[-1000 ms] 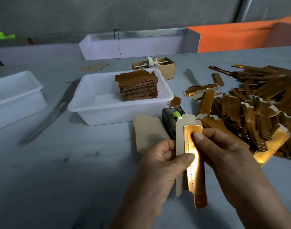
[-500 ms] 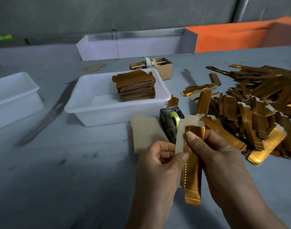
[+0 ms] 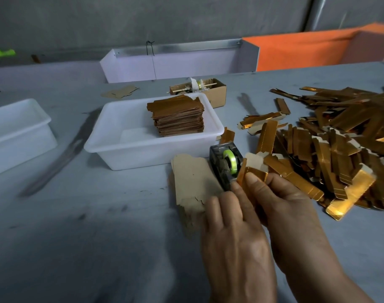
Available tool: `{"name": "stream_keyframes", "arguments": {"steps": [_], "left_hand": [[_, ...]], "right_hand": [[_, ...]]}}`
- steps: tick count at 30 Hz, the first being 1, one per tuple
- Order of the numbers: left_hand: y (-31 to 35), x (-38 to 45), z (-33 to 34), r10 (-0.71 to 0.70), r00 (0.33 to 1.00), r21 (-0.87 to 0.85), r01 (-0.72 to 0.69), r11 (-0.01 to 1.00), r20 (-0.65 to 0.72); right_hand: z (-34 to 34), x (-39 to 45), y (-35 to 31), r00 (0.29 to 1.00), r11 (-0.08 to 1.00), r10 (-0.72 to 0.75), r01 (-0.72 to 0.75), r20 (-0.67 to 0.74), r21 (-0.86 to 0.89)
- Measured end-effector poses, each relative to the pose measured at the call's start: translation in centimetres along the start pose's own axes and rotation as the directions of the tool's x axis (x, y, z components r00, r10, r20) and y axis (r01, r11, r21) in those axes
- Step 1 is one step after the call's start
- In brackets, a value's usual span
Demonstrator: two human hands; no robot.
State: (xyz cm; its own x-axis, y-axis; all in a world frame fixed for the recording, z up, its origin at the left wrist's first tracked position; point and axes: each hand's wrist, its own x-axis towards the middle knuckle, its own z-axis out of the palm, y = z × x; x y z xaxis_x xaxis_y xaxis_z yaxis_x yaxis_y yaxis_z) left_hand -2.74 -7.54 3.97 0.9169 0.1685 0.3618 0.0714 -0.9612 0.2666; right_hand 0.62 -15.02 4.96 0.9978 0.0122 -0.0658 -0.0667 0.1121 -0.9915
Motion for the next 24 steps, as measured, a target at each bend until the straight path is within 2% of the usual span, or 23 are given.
{"name": "stream_keyframes", "arguments": {"steps": [2,6,8,9,10,11,12,13,14,18,22,24], "left_hand": [[0.5,0.1,0.4,0.022,0.992,-0.017,-0.020,1.000,0.127],[0.2,-0.7,1.0,-0.016,0.999,-0.092,0.012,0.996,-0.039],[0.2,-1.0,1.3,-0.042,0.998,-0.332,0.023,0.943,-0.050],[0.1,-0.8,0.8,-0.141,0.990,-0.496,0.113,0.861,-0.019],[-0.1,-0.5,0.6,-0.253,0.963,-0.627,0.251,0.737,0.088],[-0.4,-0.4,0.6,-0.325,0.915,-0.726,0.392,0.565,0.240],[-0.9,-0.3,0.6,-0.338,0.862,-0.771,0.496,0.400,0.379],[-1.4,-0.1,0.5,-0.320,0.822,-0.779,0.557,0.286,0.471],[-1.9,0.1,0.4,-0.297,0.796,-0.774,0.594,0.219,0.527],[-2.5,0.2,0.1,-0.242,0.753,-0.751,0.649,0.122,0.612],[-2.4,0.2,-0.5,-0.202,0.725,-0.730,0.680,0.065,0.658],[-2.3,0.3,-0.7,-0.167,0.704,-0.705,0.706,0.066,0.690]], "right_hand": [[-0.1,0.0,-0.1,1.000,1.000,0.016,-0.016,0.022,0.004],[-0.4,0.3,0.3,0.999,0.999,0.038,-0.038,0.015,-0.035],[-0.7,0.6,0.5,0.997,0.997,0.076,-0.076,0.016,0.012],[-0.9,0.7,0.6,0.996,0.995,0.091,-0.092,0.026,0.035],[-1.0,0.7,0.6,0.995,0.994,0.096,-0.098,0.036,0.052],[-1.1,0.8,0.6,0.994,0.993,0.097,-0.100,0.043,0.065],[-1.2,0.7,0.6,0.994,0.992,0.097,-0.101,0.050,0.073],[-1.2,0.7,0.7,0.993,0.991,0.101,-0.106,0.057,0.082],[-1.3,0.7,0.8,0.992,0.990,0.108,-0.113,0.064,0.089],[-1.6,0.8,1.1,0.985,0.983,0.158,-0.164,0.076,0.086],[-1.4,0.8,0.8,0.983,0.980,0.172,-0.177,0.063,0.087],[-1.2,0.9,0.8,0.984,0.984,0.174,-0.175,0.036,0.029]]}}
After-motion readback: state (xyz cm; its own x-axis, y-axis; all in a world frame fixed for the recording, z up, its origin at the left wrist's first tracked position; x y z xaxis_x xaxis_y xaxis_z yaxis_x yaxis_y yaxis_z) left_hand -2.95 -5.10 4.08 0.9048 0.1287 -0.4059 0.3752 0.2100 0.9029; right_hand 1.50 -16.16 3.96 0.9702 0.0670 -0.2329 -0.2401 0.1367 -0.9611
